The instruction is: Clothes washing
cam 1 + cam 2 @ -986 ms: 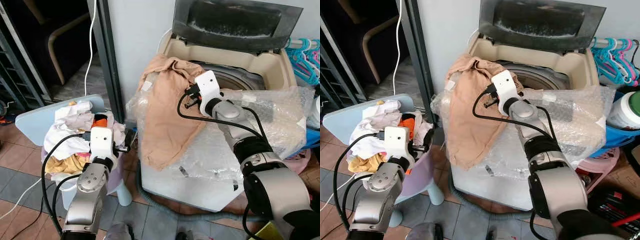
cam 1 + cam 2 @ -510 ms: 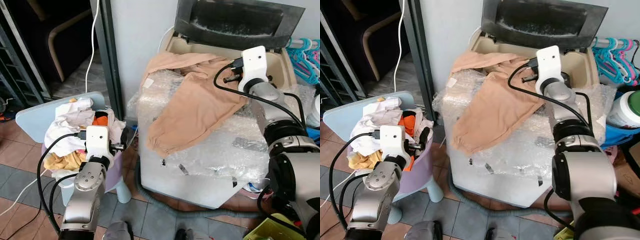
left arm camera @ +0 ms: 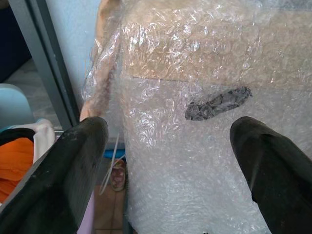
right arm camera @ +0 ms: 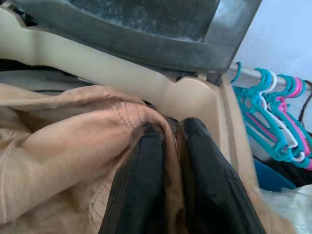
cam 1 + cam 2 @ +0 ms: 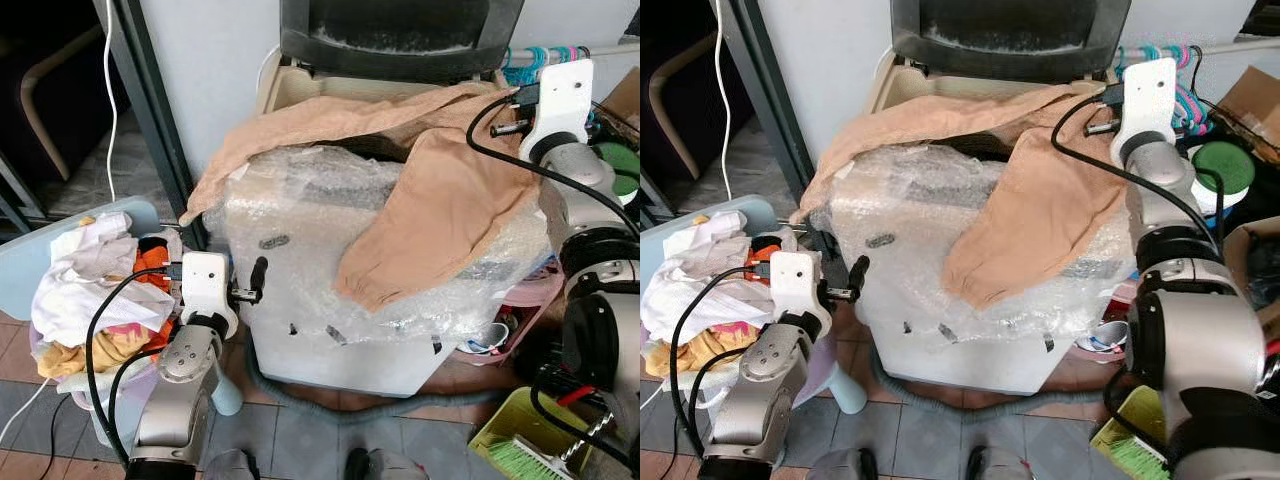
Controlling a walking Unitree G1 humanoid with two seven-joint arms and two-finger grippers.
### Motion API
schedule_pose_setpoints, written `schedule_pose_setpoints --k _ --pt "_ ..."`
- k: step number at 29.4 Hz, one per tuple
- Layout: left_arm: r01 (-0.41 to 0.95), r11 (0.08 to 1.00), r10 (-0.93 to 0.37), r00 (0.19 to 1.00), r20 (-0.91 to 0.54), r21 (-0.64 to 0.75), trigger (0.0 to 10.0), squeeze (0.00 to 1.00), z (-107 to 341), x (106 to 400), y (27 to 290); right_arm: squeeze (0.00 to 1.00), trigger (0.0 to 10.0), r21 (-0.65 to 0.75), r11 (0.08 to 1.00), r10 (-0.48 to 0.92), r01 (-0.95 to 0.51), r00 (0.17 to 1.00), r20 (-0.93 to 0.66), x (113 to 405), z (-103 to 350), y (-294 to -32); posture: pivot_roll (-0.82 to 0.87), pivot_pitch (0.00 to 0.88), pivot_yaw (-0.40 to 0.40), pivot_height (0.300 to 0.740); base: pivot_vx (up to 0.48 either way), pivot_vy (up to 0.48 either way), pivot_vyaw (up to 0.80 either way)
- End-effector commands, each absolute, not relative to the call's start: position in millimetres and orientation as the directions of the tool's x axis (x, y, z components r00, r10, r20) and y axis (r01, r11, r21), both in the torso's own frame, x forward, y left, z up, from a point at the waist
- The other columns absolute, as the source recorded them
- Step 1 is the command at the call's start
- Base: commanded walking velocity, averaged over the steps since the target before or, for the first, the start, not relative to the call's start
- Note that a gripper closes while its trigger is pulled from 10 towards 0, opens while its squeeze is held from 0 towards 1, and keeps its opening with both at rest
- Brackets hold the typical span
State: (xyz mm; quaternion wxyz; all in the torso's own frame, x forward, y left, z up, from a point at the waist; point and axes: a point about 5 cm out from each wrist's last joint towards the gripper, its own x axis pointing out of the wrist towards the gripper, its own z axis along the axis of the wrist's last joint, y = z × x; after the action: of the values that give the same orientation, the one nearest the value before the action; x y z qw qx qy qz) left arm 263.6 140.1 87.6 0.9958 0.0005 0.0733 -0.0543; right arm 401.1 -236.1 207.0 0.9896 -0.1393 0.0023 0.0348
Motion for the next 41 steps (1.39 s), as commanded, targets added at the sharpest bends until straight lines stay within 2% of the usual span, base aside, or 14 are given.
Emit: schedule_pose_setpoints --k 1,7,11,17,18,20,21,22,27,28,29,33,37,41 --pt "0.114 0.993 -0.114 0.981 -0.156 -0.009 10.0 0.0 86.3 262.4 140.5 1.0 10.0 -0.295 0.948 0.127 -0.117 0.992 0.017 401.9 214.9 -231.4 -0.03 0.035 -0.009 0.74 0.0 0.0 0.0" --pt "0.112 0.994 -0.112 0.981 -0.159 -0.007 10.0 0.0 85.8 260.9 141.1 1.0 10.0 -0.342 0.935 0.151 -0.093 0.978 0.146 397.7 234.6 -237.7 -0.03 0.037 -0.01 0.74 0.0 0.0 0.0" --pt "0.109 0.994 -0.108 0.981 -0.163 -0.007 10.0 0.0 84.3 258.2 141.4 1.0 10.0 -0.405 0.913 0.137 -0.044 0.969 0.204 387.8 251.0 -261.0 -0.04 0.035 -0.013 0.74 0.0 0.0 0.0" --pt "0.112 0.994 -0.111 0.979 -0.172 -0.008 10.0 0.0 81.1 255.6 140.8 1.0 10.0 -0.331 0.904 0.307 -0.27 0.95 0.064 366.7 236.7 -282.1 -0.05 0.03 -0.012 0.74 0.0 0.0 0.0" --pt "0.113 0.994 -0.113 0.978 -0.173 -0.007 10.0 0.0 80.7 255.5 140.6 1.0 10.0 -0.304 0.882 0.384 -0.361 0.923 0.021 358.4 230.8 -282.5 -0.05 0.03 -0.008 0.74 0.0 0.0 0.0" --pt "0.113 0.994 -0.113 0.978 -0.173 -0.007 10.0 0.0 80.7 255.5 140.6 1.0 10.0 -0.304 0.882 0.384 -0.361 0.923 0.021 358.4 230.8 -282.5 -0.05 0.03 -0.008 0.74 0.0 0.0 0.0" --pt "0.117 0.993 -0.116 0.978 -0.175 -0.007 10.0 0.0 80.2 255.6 140.3 0.64 10.0 -0.282 0.853 0.451 -0.439 0.892 -0.027 349.4 223.5 -283.0 -0.06 0.03 -0.005 0.74 0.0 0.0 0.0" --pt "0.121 0.993 -0.121 0.977 -0.177 -0.007 10.0 0.0 79.8 255.7 139.9 0.0 10.0 -0.271 0.823 0.498 -0.499 0.864 -0.077 340.8 214.4 -283.1 -0.07 0.032 0.0 0.74 0.0 0.0 0.0" --pt "0.132 0.991 -0.131 0.975 -0.177 -0.008 10.0 0.0 79.5 257.1 137.7 0.0 10.0 -0.279 0.778 0.537 -0.563 0.826 -0.172 330.3 186.8 -277.2 -0.07 0.031 0.002 0.74 0.0 0.0 0.0" --pt "0.133 0.991 -0.132 0.976 -0.17 -0.01 10.0 0.0 80.5 257.7 136.8 0.0 3.7 -0.282 0.773 0.535 -0.568 0.823 -0.192 329.2 179.4 -274.3 -0.07 0.031 0.001 0.74 0.0 0.0 0.0" --pt "0.132 0.991 -0.132 0.978 -0.161 -0.009 10.0 0.0 82.0 258.3 136.1 0.0 0.0 -0.281 0.763 0.539 -0.582 0.813 -0.221 327.5 170.4 -269.0 -0.06 0.03 0.0 0.74 0.0 0.0 0.0" --pt "0.117 0.993 -0.116 0.979 -0.167 -0.003 10.0 0.0 81.4 256.4 138.6 0.0 0.0 -0.309 0.742 0.529 -0.595 0.803 -0.275 328.5 152.7 -252.7 -0.05 0.029 -0.007 0.74 0.0 0.0 0.0" --pt "0.113 0.994 -0.112 0.979 -0.168 -0.003 10.0 0.0 81.2 256.2 139.3 0.0 0.0 -0.332 0.744 0.51 -0.579 0.814 -0.278 331.2 149.3 -247.5 -0.05 0.029 -0.007 0.74 0.0 0.0 0.0" --pt "0.113 0.994 -0.112 0.98 -0.166 0.0 10.0 0.0 81.7 256.4 138.9 0.0 0.0 -0.377 0.767 0.478 -0.519 0.854 -0.203 342.4 157.3 -234.9 -0.05 0.028 -0.01 0.74 0.0 0.0 0.0"
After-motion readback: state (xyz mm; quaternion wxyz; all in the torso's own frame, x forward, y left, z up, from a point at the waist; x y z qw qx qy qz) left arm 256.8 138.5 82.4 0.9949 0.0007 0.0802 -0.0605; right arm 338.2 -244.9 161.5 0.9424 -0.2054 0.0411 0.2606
